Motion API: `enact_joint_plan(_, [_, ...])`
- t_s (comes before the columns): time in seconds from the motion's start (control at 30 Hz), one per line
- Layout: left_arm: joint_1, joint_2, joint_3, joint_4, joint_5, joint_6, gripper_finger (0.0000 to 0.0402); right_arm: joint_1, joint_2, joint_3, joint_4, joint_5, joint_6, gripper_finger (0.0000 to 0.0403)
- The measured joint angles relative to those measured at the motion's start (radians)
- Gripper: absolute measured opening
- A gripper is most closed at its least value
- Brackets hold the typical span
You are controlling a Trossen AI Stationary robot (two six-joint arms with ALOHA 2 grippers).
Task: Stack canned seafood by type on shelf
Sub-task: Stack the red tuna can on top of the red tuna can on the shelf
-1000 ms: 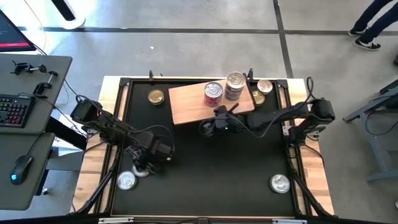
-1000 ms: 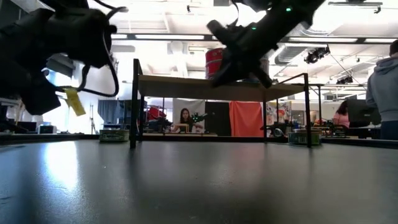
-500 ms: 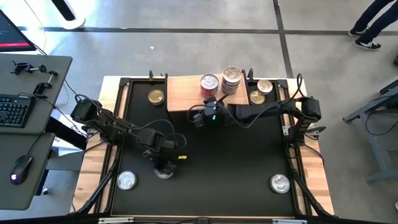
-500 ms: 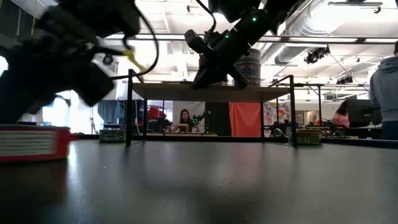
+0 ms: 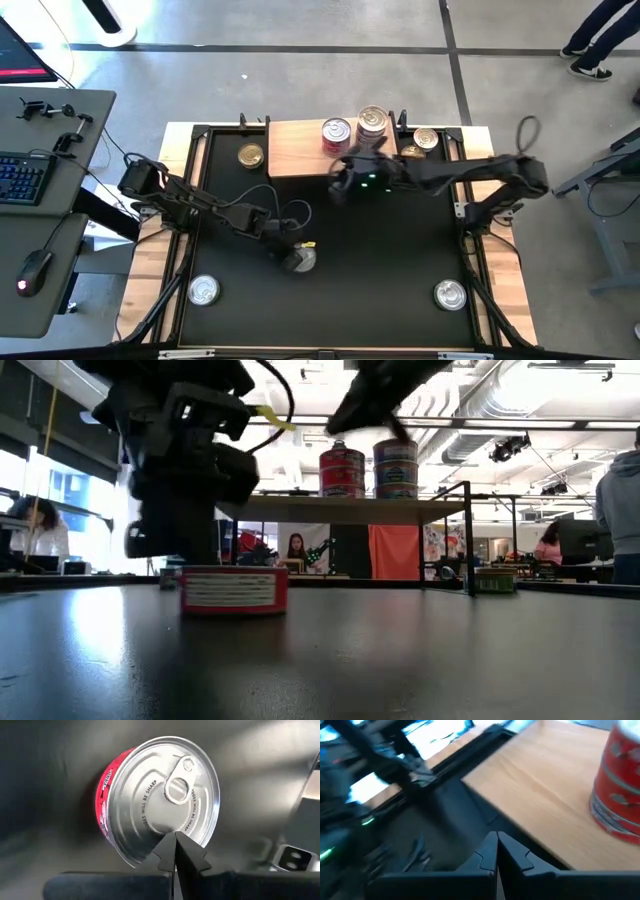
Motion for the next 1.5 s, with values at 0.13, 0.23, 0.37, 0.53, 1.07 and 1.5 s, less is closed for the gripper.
enact_joint_plan(0.13, [0.005,0.005,-0.001,0.064,-0.145,0.178,0.0,0.06,-0.112,0.0,-0.13,-0.012,-0.013,0.0])
enact_joint_plan(0.23, [0.016,0.03,0.028,0.086,-0.197,0.305,0.0,0.126,-0.186,0.0,-0.227,-0.016,0.015,0.0])
enact_joint_plan(0.37, [0.022,0.115,0.128,0.081,-0.201,0.485,0.0,0.225,-0.246,-0.013,-0.368,-0.019,0.132,0.0])
enact_joint_plan(0.53, [0.017,0.256,0.305,0.029,-0.206,0.679,0.0,0.379,-0.249,-0.081,-0.488,-0.042,0.383,0.0])
enact_joint_plan(1.07, [-0.108,0.036,0.249,-0.202,-0.447,0.699,0.0,0.448,-0.094,-0.555,0.279,0.005,0.668,0.0])
enact_joint_plan(1.5, [-0.11,0.046,0.009,0.043,-0.496,0.619,0.0,0.3,0.251,-0.32,0.221,-0.092,0.566,0.0])
